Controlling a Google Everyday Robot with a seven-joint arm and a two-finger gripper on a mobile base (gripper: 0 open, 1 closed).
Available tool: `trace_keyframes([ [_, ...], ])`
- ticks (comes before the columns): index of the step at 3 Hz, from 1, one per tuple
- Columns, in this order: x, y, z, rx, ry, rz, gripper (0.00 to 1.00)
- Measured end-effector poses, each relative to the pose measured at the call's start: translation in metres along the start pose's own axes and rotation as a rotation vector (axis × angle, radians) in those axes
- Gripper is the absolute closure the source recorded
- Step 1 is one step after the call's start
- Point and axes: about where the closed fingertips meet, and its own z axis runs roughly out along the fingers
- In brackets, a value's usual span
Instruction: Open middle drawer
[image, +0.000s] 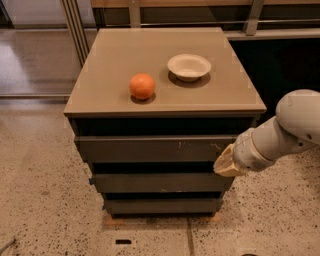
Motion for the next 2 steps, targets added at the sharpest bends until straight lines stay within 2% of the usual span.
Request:
trace_keyframes([
  [1,0.019,-0.011,0.077,-0.072,-0.095,0.029,1.0],
  [2,0.03,-0.004,0.101,-0.117,-0.108,0.053,1.0],
])
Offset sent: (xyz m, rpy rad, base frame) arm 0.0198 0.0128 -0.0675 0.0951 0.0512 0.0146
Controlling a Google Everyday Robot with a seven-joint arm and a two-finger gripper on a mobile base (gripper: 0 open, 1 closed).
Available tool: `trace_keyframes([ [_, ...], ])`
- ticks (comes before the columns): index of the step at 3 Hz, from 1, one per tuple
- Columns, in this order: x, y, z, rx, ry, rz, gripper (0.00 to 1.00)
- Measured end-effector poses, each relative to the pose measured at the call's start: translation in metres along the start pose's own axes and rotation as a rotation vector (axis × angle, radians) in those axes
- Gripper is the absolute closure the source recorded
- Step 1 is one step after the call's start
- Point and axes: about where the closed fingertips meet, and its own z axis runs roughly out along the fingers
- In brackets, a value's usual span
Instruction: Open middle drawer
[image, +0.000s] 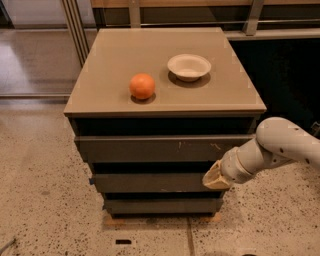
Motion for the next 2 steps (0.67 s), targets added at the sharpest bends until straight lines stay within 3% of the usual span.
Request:
trace_keyframes([
  [1,0.0,0.0,0.0,0.0,0.0,0.0,1.0],
  [2,0.02,0.004,0.019,-0.017,0.021,-0.014,1.0],
])
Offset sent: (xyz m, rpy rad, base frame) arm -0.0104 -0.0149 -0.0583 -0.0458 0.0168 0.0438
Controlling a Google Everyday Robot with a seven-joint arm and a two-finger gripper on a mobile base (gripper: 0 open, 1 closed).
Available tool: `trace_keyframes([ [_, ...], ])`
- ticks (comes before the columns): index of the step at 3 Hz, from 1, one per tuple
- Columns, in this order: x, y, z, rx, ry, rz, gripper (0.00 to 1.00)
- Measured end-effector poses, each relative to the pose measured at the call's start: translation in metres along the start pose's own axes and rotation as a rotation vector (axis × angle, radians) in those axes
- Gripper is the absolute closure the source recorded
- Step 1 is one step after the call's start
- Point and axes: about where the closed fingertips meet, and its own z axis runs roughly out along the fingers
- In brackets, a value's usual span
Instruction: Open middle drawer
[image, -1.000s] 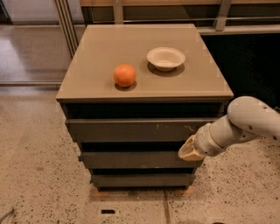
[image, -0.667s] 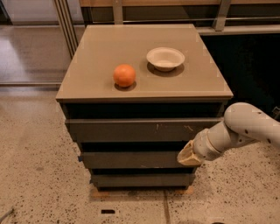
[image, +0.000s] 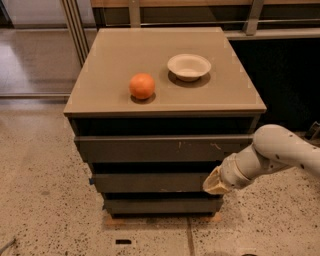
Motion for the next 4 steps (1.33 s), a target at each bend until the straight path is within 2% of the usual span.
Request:
trace_keyframes([
  [1,0.023,0.002,0.036,-0.006,-0.003,-0.013,1.0],
  [2,0.035,-0.003,0.065,-0.011,-0.016,-0.035,0.81],
  [3,0.041,-0.013,0.089,-0.006,-0.029,-0.058,0.5],
  [4,0.044,-0.019,0.099,0.016,-0.034,-0.087,0.19],
])
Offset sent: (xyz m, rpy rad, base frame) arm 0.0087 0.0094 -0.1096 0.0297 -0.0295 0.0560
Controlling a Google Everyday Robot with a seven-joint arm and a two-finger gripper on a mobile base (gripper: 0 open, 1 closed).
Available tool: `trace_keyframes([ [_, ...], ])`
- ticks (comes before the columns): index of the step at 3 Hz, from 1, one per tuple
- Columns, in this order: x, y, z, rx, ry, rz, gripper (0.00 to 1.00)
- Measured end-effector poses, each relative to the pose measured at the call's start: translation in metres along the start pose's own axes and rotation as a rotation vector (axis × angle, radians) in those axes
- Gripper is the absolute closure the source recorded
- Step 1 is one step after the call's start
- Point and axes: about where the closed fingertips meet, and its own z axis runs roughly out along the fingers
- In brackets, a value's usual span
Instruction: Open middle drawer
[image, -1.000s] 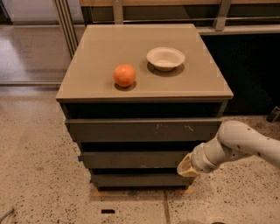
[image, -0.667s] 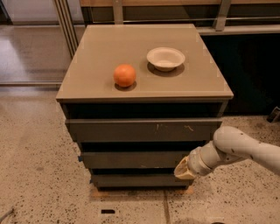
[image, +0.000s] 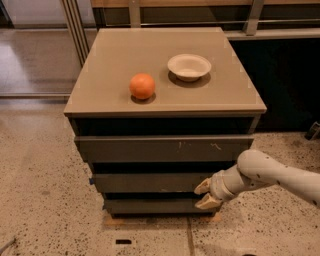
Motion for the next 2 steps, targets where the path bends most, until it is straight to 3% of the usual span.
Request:
trace_keyframes([
  [1,0.0,-0.008,0.004,0.073,-0.006,-0.03,0.0],
  [2,0.0,-0.028,0.01,0.147,-0.007,-0.03,0.0],
])
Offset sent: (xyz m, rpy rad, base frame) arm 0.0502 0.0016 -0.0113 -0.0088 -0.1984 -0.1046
